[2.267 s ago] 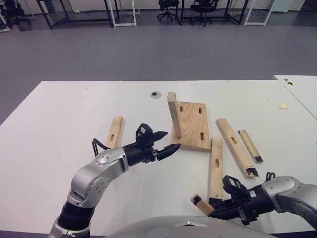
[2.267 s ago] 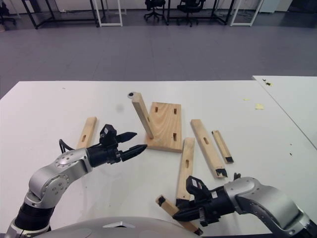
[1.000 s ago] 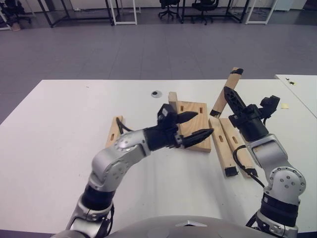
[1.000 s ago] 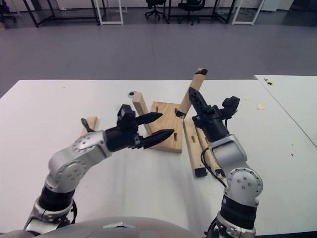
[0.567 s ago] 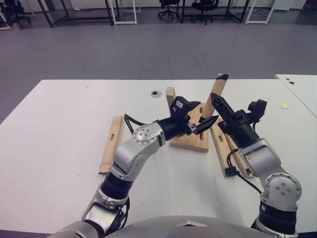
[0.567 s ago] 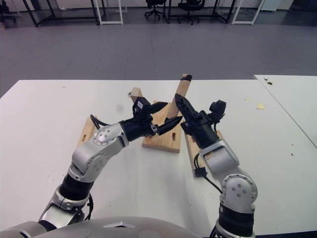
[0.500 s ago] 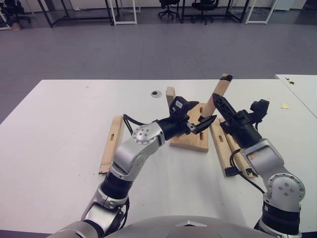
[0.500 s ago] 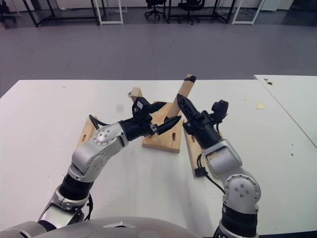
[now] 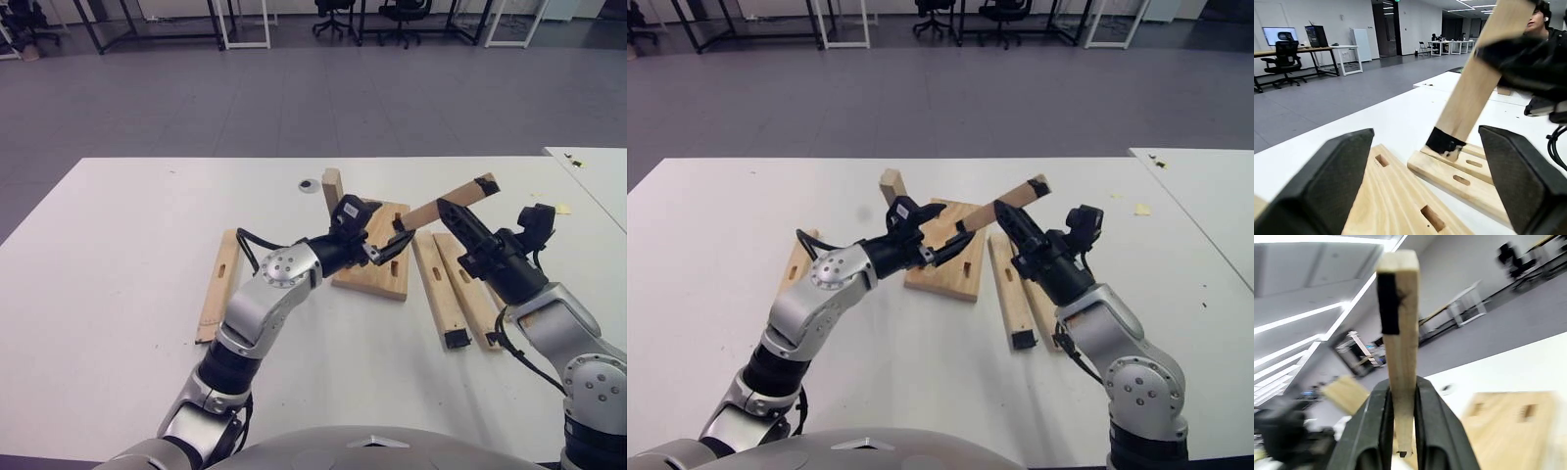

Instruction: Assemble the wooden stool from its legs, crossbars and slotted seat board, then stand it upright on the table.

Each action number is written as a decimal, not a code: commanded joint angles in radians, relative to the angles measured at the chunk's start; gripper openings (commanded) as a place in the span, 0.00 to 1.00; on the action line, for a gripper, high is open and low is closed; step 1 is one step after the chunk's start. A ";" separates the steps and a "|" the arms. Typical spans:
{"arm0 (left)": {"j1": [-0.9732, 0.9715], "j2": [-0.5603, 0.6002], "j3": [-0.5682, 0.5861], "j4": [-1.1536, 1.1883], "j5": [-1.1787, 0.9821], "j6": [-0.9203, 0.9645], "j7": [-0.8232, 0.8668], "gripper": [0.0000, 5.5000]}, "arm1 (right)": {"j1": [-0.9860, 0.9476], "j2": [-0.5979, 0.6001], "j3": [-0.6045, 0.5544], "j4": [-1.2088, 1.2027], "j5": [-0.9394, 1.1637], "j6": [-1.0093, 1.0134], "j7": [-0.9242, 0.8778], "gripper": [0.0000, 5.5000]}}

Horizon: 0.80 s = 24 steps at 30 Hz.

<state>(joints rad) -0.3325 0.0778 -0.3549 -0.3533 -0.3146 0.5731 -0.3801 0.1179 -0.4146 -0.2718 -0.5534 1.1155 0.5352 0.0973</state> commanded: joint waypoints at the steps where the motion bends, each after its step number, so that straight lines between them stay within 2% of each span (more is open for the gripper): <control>1: 0.038 -0.040 0.031 -0.093 -0.091 0.007 -0.016 0.71 | 0.098 0.021 0.052 0.122 -0.277 -0.136 0.060 0.07; 4: 0.080 -0.012 0.050 -0.138 -0.132 0.024 -0.036 0.71 | 0.132 0.039 0.066 0.171 -0.383 -0.189 0.100 0.07; 13: 0.102 0.017 0.128 -0.185 -0.206 0.033 -0.033 0.71 | 0.098 0.030 0.066 0.275 -0.520 -0.190 0.143 0.07; 24: 0.146 0.039 0.118 -0.165 -0.194 0.012 -0.030 0.71 | 0.080 0.060 0.004 0.207 -0.456 -0.167 0.202 0.07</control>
<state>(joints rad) -0.1987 0.1139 -0.2335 -0.5203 -0.5156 0.5932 -0.4142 0.2081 -0.3457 -0.2558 -0.3297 0.6442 0.3449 0.2863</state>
